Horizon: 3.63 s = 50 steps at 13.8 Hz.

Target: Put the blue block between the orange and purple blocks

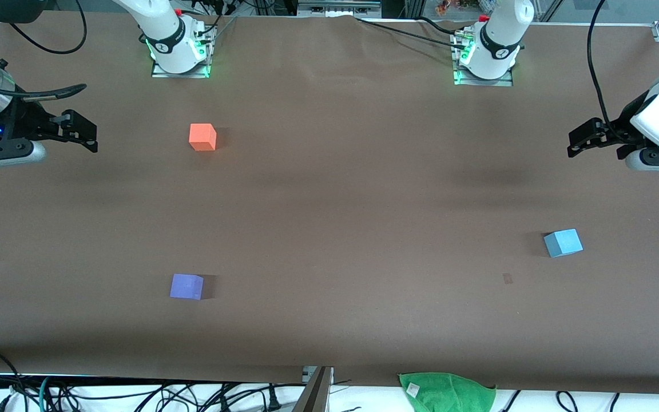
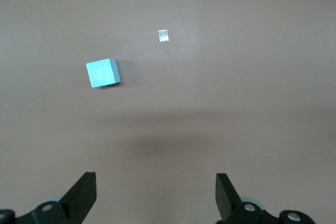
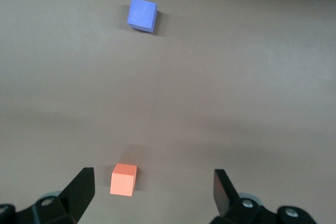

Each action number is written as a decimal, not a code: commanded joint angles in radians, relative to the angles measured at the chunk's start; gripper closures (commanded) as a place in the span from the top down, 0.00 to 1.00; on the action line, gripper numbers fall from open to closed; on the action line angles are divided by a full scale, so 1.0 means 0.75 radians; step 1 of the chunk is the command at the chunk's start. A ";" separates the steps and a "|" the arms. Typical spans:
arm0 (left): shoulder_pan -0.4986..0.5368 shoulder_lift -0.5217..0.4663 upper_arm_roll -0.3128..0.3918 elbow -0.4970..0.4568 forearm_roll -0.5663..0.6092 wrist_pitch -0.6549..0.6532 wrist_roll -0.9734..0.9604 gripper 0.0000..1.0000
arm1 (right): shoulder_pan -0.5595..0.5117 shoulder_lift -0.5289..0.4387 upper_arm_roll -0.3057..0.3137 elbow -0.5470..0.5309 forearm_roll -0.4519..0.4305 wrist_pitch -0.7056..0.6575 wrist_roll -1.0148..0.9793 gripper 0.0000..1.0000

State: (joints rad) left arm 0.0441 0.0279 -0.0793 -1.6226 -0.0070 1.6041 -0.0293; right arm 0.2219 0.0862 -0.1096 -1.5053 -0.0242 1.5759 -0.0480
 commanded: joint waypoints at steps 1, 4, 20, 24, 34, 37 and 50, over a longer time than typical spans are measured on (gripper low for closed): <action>0.009 0.004 -0.009 0.028 -0.011 -0.030 0.031 1.00 | -0.012 0.004 -0.001 0.013 0.012 -0.017 -0.020 1.00; 0.009 0.006 -0.009 0.030 -0.009 -0.030 0.031 1.00 | -0.014 0.004 -0.003 0.009 0.012 -0.029 -0.022 1.00; 0.000 0.167 -0.009 0.112 0.046 -0.044 0.035 1.00 | -0.016 0.004 -0.007 0.009 0.012 -0.033 -0.018 1.00; 0.029 0.243 0.001 0.098 0.046 0.120 0.033 1.00 | -0.016 0.006 -0.007 0.007 0.012 -0.033 -0.018 1.00; 0.266 0.756 0.012 0.106 0.118 0.671 0.066 1.00 | -0.018 0.006 -0.007 0.007 0.012 -0.039 -0.020 1.00; 0.270 0.844 0.014 0.102 0.118 0.735 0.045 1.00 | -0.018 0.006 -0.007 0.007 0.012 -0.040 -0.018 1.00; 0.313 0.928 0.012 0.020 0.116 0.719 0.025 0.25 | -0.022 0.006 -0.009 0.007 0.012 -0.040 -0.020 1.00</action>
State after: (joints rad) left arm 0.2728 0.7329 -0.0644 -1.5946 0.0604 2.1554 0.0059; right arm 0.2134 0.0931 -0.1171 -1.5061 -0.0242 1.5576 -0.0488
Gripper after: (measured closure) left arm 0.154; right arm 0.000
